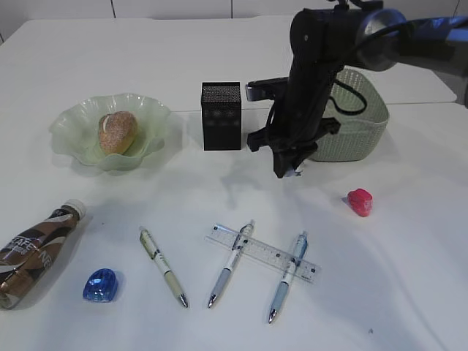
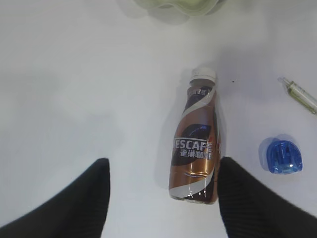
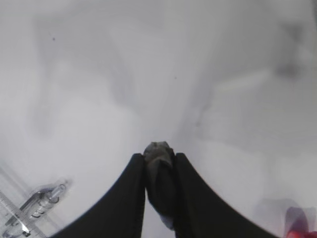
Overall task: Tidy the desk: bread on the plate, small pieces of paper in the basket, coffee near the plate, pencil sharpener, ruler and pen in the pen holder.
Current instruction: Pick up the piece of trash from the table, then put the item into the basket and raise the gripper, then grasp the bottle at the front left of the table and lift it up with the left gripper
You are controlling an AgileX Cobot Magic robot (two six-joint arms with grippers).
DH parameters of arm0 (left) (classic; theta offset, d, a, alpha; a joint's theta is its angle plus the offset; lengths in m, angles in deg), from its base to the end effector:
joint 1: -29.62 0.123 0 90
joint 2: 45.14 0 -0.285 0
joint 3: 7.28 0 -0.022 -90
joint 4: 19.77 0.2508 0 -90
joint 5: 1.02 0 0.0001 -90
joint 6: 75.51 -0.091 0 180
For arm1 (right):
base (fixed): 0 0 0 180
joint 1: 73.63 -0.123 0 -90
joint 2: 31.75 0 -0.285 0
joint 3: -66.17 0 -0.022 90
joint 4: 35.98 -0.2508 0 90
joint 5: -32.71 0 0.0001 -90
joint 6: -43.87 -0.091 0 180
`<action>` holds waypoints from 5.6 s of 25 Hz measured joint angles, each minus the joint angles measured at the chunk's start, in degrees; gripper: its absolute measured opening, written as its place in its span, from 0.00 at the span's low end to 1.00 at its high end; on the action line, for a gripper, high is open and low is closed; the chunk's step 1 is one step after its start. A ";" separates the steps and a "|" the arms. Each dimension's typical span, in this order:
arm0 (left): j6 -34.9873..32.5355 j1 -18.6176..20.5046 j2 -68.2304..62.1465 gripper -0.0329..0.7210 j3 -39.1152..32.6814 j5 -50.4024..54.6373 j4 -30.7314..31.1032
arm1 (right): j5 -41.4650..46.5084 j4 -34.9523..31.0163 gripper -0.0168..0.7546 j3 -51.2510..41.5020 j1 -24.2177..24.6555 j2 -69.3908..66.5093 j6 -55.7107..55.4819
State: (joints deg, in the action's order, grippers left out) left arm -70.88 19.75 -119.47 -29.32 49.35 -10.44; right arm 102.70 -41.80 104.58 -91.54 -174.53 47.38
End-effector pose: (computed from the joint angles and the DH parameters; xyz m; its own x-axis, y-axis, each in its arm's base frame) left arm 0.2233 -0.0273 0.3162 -0.8176 0.1660 -0.5513 0.1213 0.9857 0.1170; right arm 0.4582 0.1572 0.1643 -0.9381 -0.3308 -0.1024 -0.3401 0.9359 0.0921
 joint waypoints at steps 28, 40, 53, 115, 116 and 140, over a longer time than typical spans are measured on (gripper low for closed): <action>0.00 0.00 0.00 0.67 0.00 1.11 -0.32 | 1.32 6.80 0.21 15.47 5.56 3.44 -9.68; 0.00 0.00 0.00 0.65 0.00 0.77 -0.45 | 0.18 7.65 0.21 15.47 11.72 3.14 -10.38; 0.00 0.00 0.00 0.64 0.00 0.66 -0.45 | -1.11 7.75 0.22 15.47 11.72 -1.03 -9.87; -2.95 -1.99 -26.73 0.75 15.09 19.73 -3.36 | 1.96 2.04 0.69 -14.13 11.72 42.57 -8.78; -2.95 -2.47 -28.10 0.76 15.09 19.64 -3.36 | 1.96 2.04 0.69 -14.13 11.72 42.57 -8.78; -4.63 -4.03 -47.19 0.77 26.06 19.03 -2.38 | 2.10 2.04 0.69 -14.13 11.72 42.65 -8.30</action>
State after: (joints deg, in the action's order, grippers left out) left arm -75.51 15.72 -166.66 -3.26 68.37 -12.82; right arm 104.80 -39.77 90.45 -79.82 -131.88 39.08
